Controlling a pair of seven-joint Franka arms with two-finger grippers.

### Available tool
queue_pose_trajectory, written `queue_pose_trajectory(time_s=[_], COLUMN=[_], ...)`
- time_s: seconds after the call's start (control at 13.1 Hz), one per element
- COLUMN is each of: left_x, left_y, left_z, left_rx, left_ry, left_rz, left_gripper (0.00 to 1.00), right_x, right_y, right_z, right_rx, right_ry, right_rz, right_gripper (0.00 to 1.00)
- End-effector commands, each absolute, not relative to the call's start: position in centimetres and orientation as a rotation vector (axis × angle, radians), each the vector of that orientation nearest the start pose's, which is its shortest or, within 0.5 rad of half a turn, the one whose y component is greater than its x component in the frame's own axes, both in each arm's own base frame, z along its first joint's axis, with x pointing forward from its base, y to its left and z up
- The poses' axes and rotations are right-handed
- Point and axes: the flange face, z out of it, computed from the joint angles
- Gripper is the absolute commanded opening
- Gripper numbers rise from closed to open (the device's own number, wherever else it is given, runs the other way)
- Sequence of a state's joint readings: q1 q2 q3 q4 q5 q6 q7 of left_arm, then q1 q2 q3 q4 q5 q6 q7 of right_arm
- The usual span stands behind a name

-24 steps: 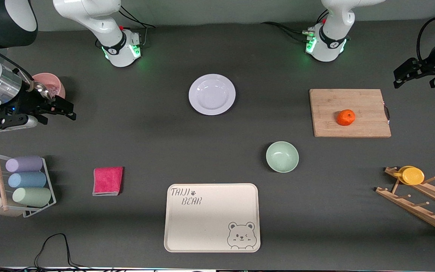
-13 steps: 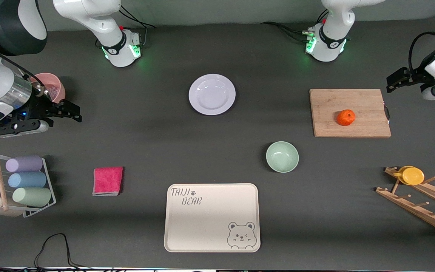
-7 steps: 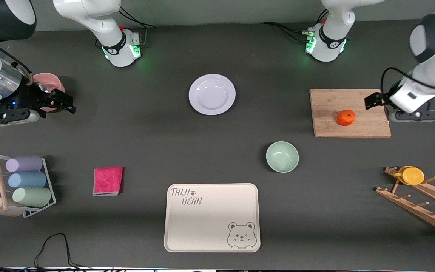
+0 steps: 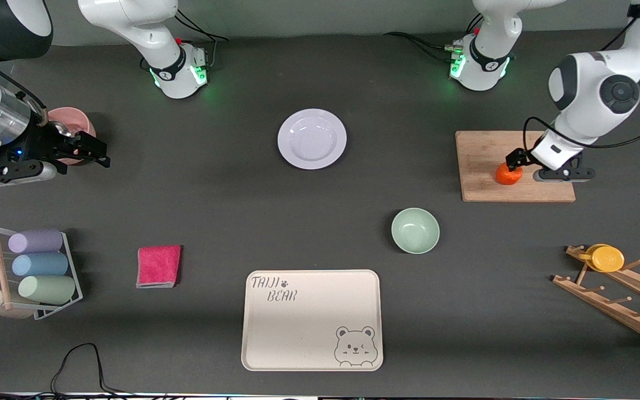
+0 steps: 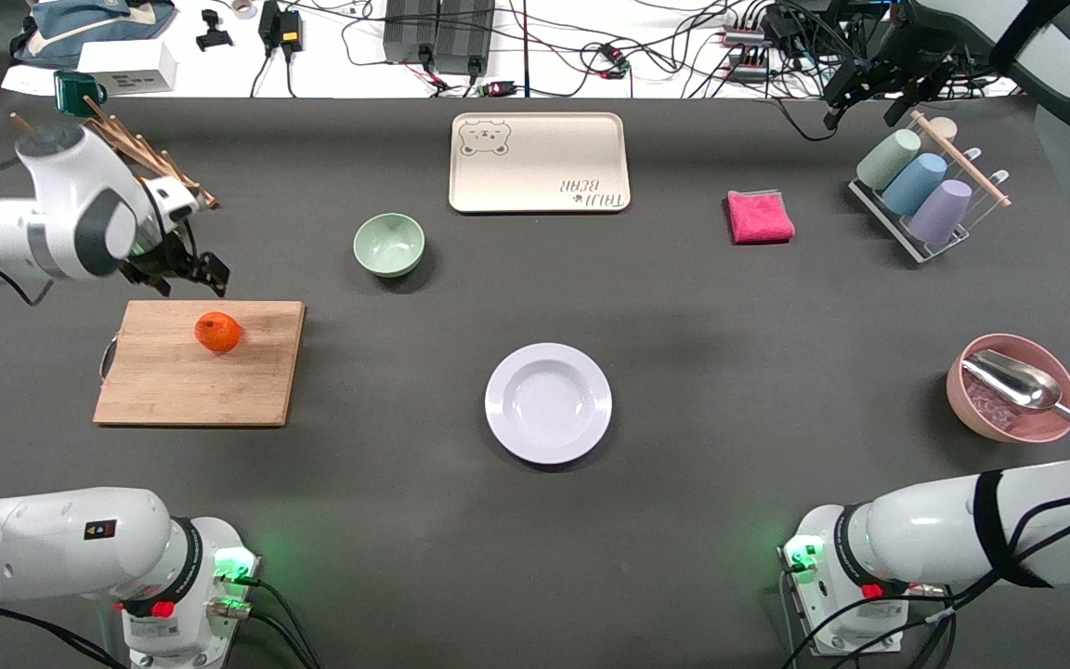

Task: Place orange and plate with both arms
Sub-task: 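Lower the left gripper and close it around the orange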

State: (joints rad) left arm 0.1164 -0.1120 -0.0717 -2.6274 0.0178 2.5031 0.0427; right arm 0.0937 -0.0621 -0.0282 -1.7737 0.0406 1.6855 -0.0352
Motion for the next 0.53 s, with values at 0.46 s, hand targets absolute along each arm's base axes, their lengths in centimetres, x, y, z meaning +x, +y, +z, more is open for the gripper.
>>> queue_pose_trajectory(time_s=[0.46], left_x=[39.9], left_y=[2.0], left_z=[21.6], left_rx=[-3.139], left_ry=[-0.003], left_rz=[-0.053], left_gripper=[1.00], right_x=[57.1], right_y=[3.5], right_z=[56.2], right_rx=[-3.117], right_ry=[-0.107], right_rz=[0.015], right_gripper=[1.00])
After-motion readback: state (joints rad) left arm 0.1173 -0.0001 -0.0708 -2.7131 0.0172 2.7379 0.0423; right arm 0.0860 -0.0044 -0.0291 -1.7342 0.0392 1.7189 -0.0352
